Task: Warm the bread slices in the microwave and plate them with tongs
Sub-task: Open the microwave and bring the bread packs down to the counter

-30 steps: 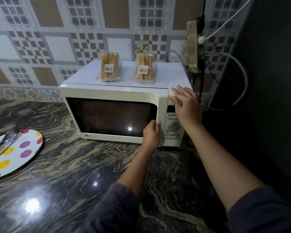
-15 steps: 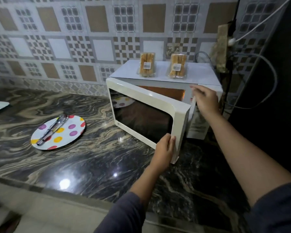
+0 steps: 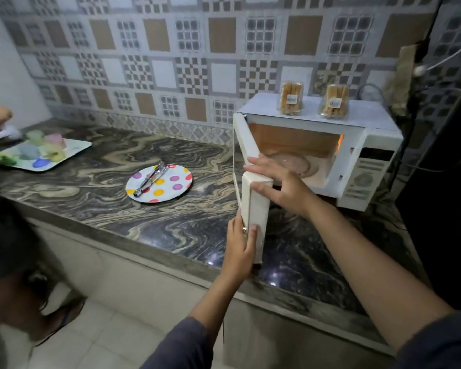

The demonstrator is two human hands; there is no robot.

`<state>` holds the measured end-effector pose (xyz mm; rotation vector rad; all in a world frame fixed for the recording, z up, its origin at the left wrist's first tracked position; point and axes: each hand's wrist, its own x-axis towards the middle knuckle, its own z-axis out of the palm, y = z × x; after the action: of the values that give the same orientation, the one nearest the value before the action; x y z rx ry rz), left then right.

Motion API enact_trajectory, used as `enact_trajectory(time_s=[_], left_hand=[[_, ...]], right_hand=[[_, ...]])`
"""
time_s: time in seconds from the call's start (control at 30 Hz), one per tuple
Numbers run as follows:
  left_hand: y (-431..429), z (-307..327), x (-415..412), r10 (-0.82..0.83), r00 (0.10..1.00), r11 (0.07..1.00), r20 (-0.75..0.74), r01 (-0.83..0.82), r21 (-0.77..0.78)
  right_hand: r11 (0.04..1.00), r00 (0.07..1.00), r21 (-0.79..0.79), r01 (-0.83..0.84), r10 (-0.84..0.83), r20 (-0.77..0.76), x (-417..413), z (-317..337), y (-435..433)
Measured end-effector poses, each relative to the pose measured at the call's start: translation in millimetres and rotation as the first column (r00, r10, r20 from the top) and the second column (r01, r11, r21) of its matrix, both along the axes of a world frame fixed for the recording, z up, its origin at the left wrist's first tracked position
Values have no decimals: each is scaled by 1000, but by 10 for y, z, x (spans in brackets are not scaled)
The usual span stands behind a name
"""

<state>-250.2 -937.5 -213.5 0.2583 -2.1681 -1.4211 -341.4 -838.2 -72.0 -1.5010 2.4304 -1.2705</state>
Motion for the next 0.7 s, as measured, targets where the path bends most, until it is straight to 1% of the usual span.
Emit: enact_trajectory(time_s=[0.07, 0.2, 0.3, 0.43, 0.53, 0.7], left_hand=[[-196, -3, 113, 54, 998, 999, 19, -54, -2], [-530, 3, 291, 165, 984, 983, 69, -170, 70], [-732, -11, 356, 262, 958, 949, 120, -279, 151], [-1007, -62, 350, 350, 924, 906, 154, -375, 193], [-1204, -60, 333, 373, 905, 896, 205, -409, 174], [-1445, -72, 329, 391, 889, 882, 240, -436, 180]], right_hand=[[1000, 993, 30, 4, -1, -117, 101, -19, -210], [1000, 974, 17, 4, 0, -228, 271, -90, -667], [999, 965, 10, 42, -38, -261, 378, -181, -1023], [996, 954, 0, 92, -88, -286, 503, -227, -1414], [993, 940, -1, 118, -112, -323, 522, -254, -1608], [991, 924, 0, 133, -124, -362, 502, -281, -1829]])
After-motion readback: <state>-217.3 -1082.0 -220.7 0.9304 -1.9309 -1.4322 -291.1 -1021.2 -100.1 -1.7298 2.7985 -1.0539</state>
